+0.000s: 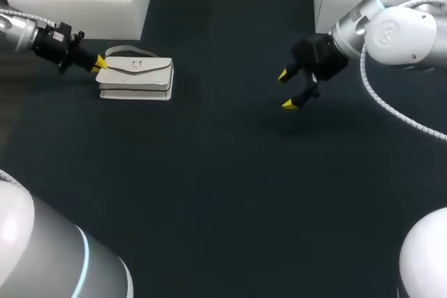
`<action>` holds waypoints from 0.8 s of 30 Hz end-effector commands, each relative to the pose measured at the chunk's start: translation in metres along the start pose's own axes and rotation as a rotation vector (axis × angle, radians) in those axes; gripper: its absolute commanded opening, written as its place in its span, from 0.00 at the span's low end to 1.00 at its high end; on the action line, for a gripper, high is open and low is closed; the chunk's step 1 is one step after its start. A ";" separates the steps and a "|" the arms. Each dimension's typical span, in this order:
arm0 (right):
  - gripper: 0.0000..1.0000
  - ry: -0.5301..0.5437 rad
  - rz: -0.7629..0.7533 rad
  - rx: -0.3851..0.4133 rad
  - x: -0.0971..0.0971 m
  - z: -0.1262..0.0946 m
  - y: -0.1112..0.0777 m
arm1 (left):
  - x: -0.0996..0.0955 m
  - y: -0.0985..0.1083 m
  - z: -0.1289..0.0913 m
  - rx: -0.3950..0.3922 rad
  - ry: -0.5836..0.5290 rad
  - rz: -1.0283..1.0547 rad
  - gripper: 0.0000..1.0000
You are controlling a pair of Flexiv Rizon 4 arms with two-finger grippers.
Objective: Pick up the bag, open it, inspect its contents, close it, and place it on the opposite side
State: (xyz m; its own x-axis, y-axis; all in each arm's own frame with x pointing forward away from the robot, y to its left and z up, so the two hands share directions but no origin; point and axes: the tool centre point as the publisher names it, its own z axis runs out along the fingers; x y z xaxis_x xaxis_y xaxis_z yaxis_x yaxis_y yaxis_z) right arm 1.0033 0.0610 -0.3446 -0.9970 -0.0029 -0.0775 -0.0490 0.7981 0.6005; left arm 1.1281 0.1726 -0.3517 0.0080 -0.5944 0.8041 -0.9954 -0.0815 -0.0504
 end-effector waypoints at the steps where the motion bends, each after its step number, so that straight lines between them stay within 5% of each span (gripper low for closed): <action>1: 1.00 0.001 0.000 0.000 -0.001 0.001 0.000 | 0.006 0.005 0.002 0.005 -0.012 0.004 0.00; 18: 1.00 0.001 0.000 0.000 -0.001 0.001 0.000 | 0.006 0.005 0.002 0.005 -0.012 0.004 0.00; 24: 1.00 0.001 0.000 0.000 -0.001 0.001 0.000 | 0.023 0.028 0.023 -0.007 0.024 -0.017 0.00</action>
State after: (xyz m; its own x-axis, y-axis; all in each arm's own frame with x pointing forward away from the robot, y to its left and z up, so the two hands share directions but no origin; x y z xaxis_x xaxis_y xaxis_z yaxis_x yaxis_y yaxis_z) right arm 1.0034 0.0609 -0.3446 -0.9970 -0.0027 -0.0775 -0.0489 0.7981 0.6005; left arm 1.1130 0.1514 -0.3447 0.0219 -0.5741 0.8185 -0.9979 -0.0619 -0.0167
